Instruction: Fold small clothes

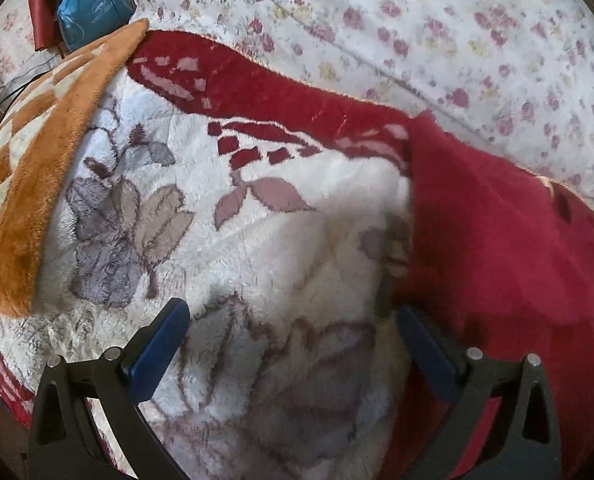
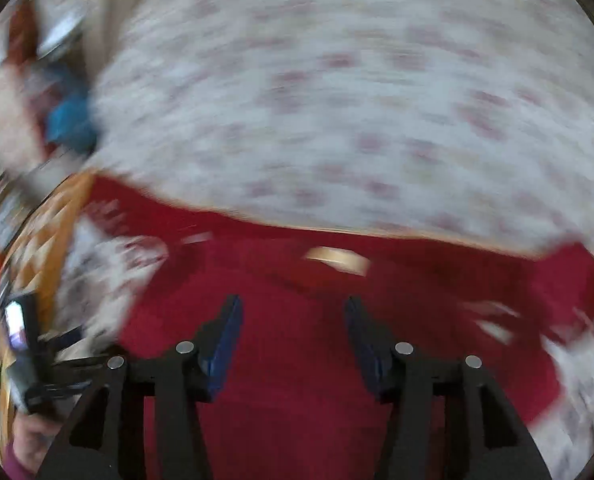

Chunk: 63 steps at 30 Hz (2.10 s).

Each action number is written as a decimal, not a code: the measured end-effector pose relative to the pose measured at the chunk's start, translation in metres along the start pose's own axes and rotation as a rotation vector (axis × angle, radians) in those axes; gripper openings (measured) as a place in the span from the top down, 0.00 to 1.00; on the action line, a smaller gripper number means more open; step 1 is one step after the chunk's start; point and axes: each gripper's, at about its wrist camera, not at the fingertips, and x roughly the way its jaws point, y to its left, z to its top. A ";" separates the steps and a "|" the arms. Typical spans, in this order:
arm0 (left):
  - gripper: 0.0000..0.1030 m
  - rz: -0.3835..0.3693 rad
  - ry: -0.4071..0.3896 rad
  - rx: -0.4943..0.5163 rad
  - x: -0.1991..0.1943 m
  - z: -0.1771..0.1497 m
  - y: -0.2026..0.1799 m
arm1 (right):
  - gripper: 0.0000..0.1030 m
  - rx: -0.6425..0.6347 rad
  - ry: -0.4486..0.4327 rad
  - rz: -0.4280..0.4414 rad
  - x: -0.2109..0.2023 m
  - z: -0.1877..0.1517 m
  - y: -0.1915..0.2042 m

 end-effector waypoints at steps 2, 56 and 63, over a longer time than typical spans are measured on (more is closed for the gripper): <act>0.00 0.001 0.010 -0.004 0.004 0.002 0.002 | 0.42 -0.090 0.052 0.007 0.037 0.004 0.027; 0.00 -0.047 -0.086 0.032 -0.014 0.021 -0.044 | 0.30 0.216 0.167 -0.379 -0.005 -0.097 -0.120; 0.00 -0.029 -0.074 0.058 -0.014 0.016 -0.054 | 0.30 0.297 -0.004 -0.350 -0.079 -0.096 -0.150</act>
